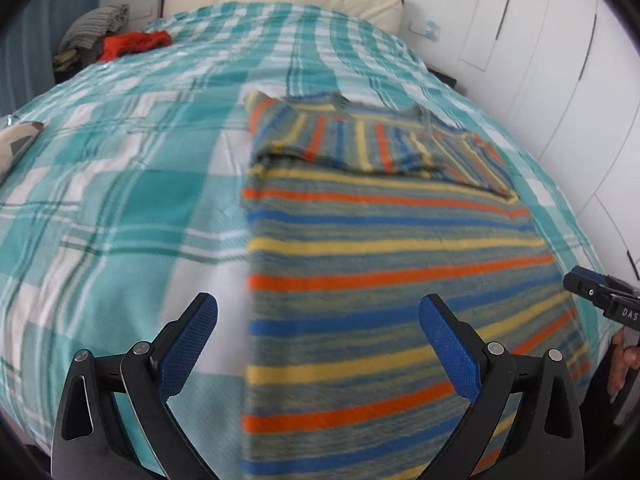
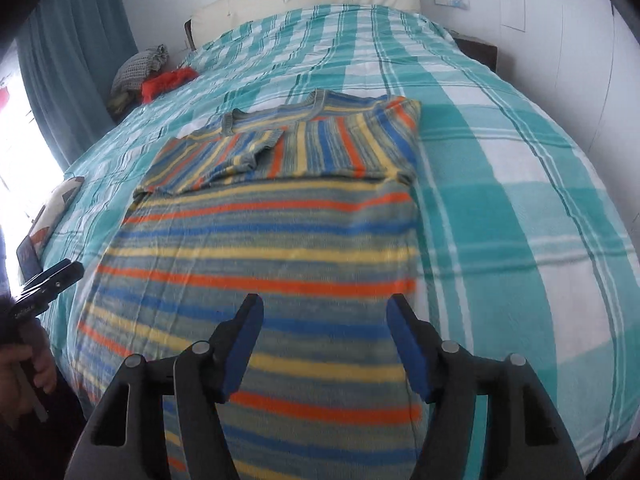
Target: Fold small clothes
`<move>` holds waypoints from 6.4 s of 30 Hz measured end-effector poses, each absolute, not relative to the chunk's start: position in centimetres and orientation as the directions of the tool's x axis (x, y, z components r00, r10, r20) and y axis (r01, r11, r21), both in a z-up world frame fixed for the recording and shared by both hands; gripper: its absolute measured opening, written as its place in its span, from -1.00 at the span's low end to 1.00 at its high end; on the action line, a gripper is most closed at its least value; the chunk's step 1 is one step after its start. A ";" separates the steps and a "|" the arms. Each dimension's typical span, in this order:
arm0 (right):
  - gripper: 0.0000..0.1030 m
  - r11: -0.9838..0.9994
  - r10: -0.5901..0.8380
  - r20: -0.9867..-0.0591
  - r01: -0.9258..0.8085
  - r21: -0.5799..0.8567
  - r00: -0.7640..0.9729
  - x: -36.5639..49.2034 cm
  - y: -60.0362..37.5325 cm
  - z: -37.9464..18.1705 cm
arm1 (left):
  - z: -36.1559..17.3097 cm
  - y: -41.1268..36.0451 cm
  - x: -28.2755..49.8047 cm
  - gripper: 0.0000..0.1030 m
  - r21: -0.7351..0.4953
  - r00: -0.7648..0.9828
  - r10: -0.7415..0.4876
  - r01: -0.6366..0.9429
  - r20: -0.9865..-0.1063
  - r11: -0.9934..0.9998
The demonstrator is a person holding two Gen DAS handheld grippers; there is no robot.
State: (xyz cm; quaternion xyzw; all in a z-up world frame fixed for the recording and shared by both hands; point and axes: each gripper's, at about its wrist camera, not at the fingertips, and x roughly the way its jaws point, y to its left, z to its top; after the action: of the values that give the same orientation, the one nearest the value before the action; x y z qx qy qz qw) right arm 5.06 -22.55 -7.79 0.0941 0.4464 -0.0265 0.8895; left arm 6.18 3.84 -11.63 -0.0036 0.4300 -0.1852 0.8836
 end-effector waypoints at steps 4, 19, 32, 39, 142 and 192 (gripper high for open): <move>0.24 0.993 0.033 -0.824 0.072 0.090 0.566 2.7 -21.8 -10.2 | -14.2 0.7 4.7 0.97 -0.023 0.555 -0.218 0.338 -0.803 0.941; 0.24 0.958 0.029 -0.821 0.218 0.185 0.570 -0.4 -26.4 -9.2 | -12.2 4.6 2.3 0.97 0.044 0.581 -0.089 0.211 -0.809 0.977; 0.34 0.972 -0.036 -0.847 0.216 0.094 0.531 -0.6 -25.6 -10.9 | -12.3 4.1 2.6 0.97 0.119 0.587 -0.026 0.207 -0.809 0.971; 0.42 0.975 -0.039 -0.846 0.207 0.085 0.532 -0.7 -25.3 -11.2 | -12.7 3.5 2.5 0.97 0.147 0.587 -0.010 0.220 -0.810 0.965; -0.86 0.889 0.399 -0.828 0.055 0.455 0.394 16.7 -33.0 -12.6 | -12.9 5.6 21.0 -0.86 -0.436 0.303 -0.464 0.157 -0.832 0.886; -0.85 0.780 0.512 -0.727 0.106 0.616 0.458 30.6 -41.1 -10.9 | -8.0 -18.6 8.2 -0.87 -0.131 0.480 -0.589 0.692 -0.650 0.710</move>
State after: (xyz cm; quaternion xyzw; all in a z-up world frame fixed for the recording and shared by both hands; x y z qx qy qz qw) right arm 30.55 -41.12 -10.85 0.3060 0.5046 0.1271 0.7972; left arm 8.22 -18.64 -7.98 0.0746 0.3466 -0.3737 0.8571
